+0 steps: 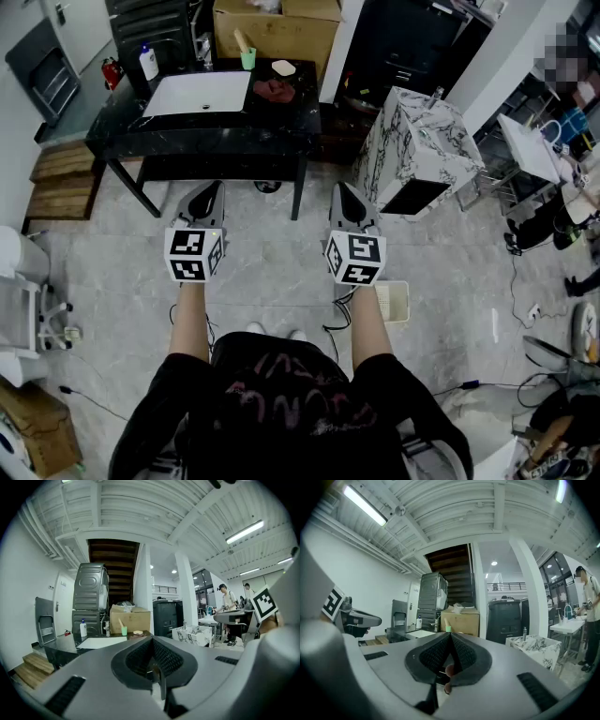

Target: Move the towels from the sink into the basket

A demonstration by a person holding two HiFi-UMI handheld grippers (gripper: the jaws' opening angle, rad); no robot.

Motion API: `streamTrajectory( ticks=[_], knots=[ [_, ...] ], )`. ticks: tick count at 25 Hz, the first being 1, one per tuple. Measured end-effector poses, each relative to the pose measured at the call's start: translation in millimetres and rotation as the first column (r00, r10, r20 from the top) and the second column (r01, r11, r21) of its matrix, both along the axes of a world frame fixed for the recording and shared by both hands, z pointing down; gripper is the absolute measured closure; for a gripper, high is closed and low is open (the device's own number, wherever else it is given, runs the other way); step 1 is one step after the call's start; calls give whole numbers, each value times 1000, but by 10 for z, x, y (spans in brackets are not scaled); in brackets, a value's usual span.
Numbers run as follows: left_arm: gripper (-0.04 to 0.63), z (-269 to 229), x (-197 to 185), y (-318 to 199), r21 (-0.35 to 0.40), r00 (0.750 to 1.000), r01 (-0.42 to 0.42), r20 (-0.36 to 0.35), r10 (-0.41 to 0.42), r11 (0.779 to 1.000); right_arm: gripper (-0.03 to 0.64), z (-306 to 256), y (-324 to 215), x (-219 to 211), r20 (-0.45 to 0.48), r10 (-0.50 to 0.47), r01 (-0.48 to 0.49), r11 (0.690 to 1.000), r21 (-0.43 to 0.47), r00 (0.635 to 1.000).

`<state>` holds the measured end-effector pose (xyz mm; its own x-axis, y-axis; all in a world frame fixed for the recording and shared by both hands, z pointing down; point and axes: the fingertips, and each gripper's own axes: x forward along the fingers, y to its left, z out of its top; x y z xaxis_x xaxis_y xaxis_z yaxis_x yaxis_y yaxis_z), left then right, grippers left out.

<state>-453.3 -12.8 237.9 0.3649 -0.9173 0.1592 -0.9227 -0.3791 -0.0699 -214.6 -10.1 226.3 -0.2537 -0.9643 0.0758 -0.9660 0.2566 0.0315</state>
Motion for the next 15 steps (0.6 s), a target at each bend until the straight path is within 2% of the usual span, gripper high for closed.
streamTrajectory(
  ticks=[15],
  knots=[
    [578,39,-22,5,-7,1000,-12,4,12,1000,603,23,14,-110,-1,-18,18,1000,11,1000]
  ],
)
